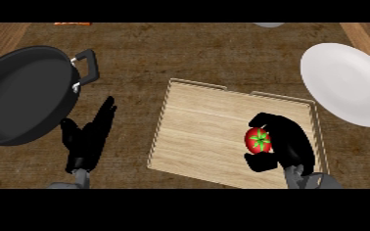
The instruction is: Pick the tomato from the tray and place it in the plate
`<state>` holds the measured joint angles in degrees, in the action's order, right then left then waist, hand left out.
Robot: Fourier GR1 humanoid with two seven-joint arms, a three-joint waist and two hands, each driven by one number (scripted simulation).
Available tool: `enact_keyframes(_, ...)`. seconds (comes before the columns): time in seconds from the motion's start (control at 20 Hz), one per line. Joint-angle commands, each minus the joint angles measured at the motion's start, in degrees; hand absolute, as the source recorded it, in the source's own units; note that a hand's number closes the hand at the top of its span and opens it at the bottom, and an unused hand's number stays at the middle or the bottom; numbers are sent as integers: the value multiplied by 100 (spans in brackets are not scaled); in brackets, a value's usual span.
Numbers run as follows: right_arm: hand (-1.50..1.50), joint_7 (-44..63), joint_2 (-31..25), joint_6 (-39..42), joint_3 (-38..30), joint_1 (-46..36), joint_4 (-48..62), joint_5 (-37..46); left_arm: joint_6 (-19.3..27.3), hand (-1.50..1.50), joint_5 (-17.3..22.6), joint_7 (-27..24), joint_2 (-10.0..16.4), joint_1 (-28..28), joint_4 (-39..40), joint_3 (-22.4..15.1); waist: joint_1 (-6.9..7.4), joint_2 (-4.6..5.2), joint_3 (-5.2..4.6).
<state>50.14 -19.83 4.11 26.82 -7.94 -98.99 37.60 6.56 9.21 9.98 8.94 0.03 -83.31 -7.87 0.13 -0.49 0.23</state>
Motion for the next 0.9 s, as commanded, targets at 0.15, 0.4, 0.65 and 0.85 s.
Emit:
enact_keyframes(0.15,150,-51,124,230,-53,-42,-112,535,-240,0,-14,-119,-46,433,136,31,-7,44,-25)
enact_keyframes(0.4,150,-559,162,-798,-130,27,-126,1238,-325,0,158,182,120,196,149,315,-32,47,-24)
enact_keyframes(0.65,150,-3085,-1054,-572,1044,1324,-1611,587,-101,0,-47,160,-1,504,-147,106,-239,-51,2)
enact_keyframes(0.85,150,-4349,-1724,-1368,679,1825,-2660,329,-46,0,26,96,-79,547,-63,205,-426,-50,5)
